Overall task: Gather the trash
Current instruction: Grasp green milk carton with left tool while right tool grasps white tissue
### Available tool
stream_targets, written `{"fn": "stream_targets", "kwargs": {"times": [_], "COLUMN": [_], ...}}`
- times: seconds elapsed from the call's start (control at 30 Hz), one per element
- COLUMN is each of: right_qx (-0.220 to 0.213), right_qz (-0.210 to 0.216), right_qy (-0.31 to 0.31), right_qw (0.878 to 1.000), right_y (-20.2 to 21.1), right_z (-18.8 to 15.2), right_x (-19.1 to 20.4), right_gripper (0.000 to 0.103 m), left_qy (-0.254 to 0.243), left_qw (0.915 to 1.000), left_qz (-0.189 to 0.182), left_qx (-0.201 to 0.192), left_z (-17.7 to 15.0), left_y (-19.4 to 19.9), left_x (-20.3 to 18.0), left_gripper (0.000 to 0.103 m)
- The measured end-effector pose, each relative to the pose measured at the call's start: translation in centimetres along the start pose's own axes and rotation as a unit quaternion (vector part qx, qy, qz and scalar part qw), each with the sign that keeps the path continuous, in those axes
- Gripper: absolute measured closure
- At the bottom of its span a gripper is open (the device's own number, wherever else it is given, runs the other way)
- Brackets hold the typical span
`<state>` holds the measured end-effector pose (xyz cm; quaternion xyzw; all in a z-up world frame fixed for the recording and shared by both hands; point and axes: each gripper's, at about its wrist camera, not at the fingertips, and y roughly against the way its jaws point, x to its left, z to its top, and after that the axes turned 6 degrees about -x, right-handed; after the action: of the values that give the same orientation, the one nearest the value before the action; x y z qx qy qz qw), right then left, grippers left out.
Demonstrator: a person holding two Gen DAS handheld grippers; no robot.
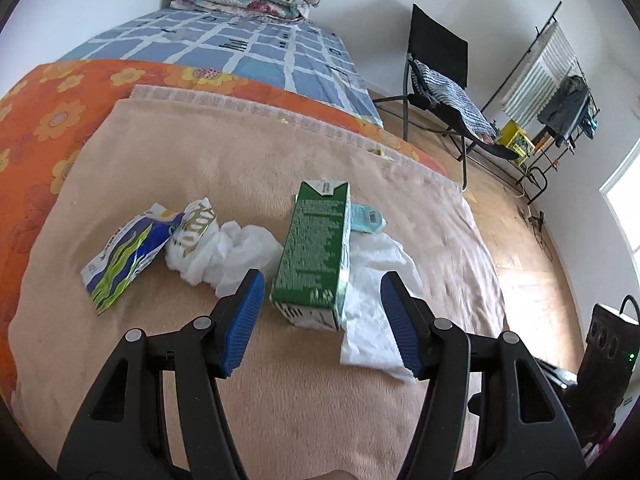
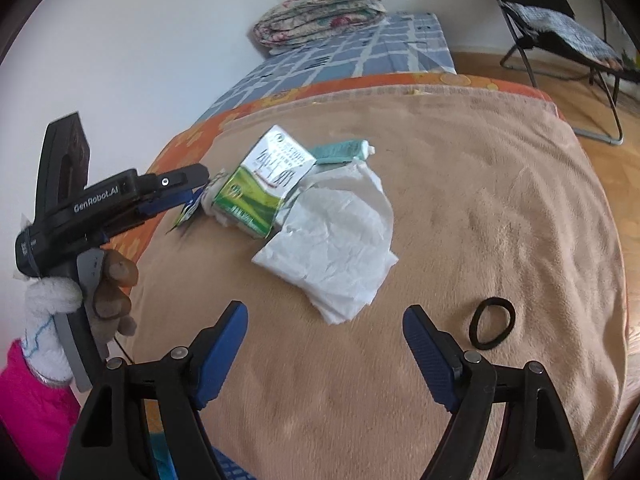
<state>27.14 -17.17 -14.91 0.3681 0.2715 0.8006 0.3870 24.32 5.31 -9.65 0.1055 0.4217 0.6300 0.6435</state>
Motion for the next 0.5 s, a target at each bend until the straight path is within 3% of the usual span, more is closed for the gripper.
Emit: {"fn": "stream_targets", "kwargs": {"times": [0.17,0.5], "right_qx": [0.012,0.038], "right_qz": [0.006,0.004], "right_qy": [-0.034,-0.043], "right_qw": [0.999,0.998], "right_y": [-1.7,-4.2], "right_z": [0.6,0.1], "right_x": [-1.0,-1.2], "right_gripper": [0.025,0.025], "left_qy": [0.011,0.008], "left_qw": [0.9999,0.9998], "left_qz": [-0.001,0.019], "left_qx": [0.003,0.007], "left_z": [0.7,1.3], "left_y": [-1.7,-4.3], "left_x": [0.2,0.4], "left_gripper": [0.041,0.041]}}
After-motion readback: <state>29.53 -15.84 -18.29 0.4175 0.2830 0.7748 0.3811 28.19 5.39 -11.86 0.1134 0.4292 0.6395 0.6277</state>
